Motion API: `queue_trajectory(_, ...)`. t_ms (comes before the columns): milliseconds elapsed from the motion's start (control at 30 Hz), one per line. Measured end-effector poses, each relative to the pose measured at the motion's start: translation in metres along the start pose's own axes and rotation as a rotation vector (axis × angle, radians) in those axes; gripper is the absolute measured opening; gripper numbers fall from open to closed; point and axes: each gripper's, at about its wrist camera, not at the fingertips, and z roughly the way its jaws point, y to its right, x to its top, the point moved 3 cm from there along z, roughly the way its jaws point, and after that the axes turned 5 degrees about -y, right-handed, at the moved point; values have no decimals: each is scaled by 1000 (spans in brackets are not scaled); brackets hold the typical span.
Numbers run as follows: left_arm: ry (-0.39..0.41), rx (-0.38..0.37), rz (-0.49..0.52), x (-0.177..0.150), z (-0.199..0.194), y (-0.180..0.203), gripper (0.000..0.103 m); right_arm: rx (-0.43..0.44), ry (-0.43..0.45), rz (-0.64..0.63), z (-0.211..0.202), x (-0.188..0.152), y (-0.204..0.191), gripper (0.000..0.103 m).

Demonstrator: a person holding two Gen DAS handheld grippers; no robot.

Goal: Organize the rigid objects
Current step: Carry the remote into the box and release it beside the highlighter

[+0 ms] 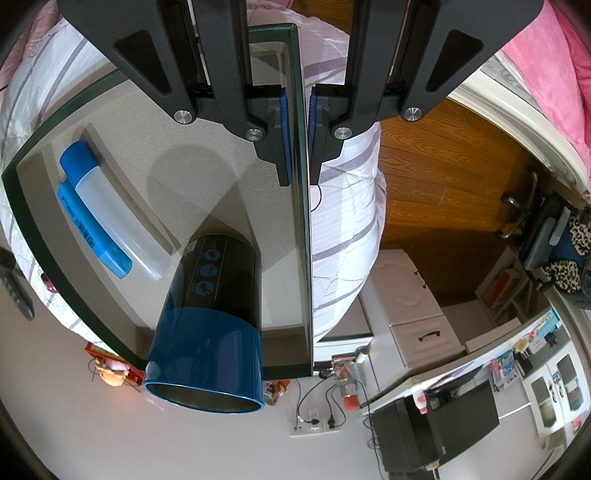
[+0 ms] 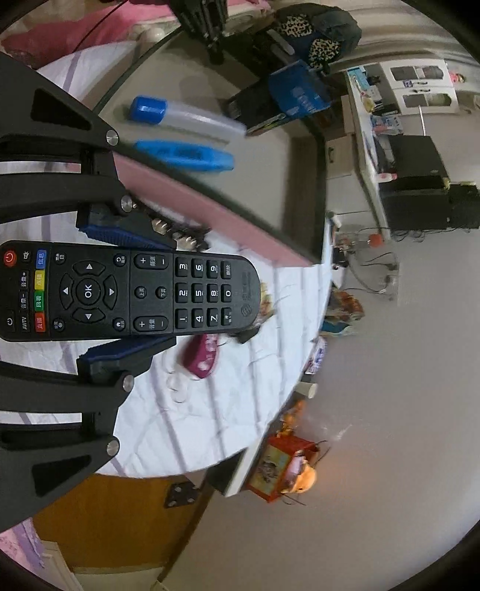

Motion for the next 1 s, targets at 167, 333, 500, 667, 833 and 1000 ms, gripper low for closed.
queue_trajectory(167, 1, 0, 0, 0, 0, 0, 6, -8, 58, -49, -20, 21, -19, 44)
queue_trajectory(333, -1, -4, -1, 0, 0, 0, 6, 10, 102, -94, -30, 44, -43, 44)
queue_trajectory(500, -1, -9, -1, 1, 0, 0, 6, 36, 114, -147, -23, 67, -70, 44)
queue_trajectory(667, -1, -16, -1, 2, 0, -1, 7, 67, 94, -197, -4, 83, -95, 44)
queue_trajectory(833, -1, -16, 0, 2, 0, -1, 7, 89, 50, -219, 18, 90, -108, 44)
queue_trajectory(1000, 0, -17, 1, 2, 1, -2, 7, 84, -12, -252, 45, 92, -115, 44)
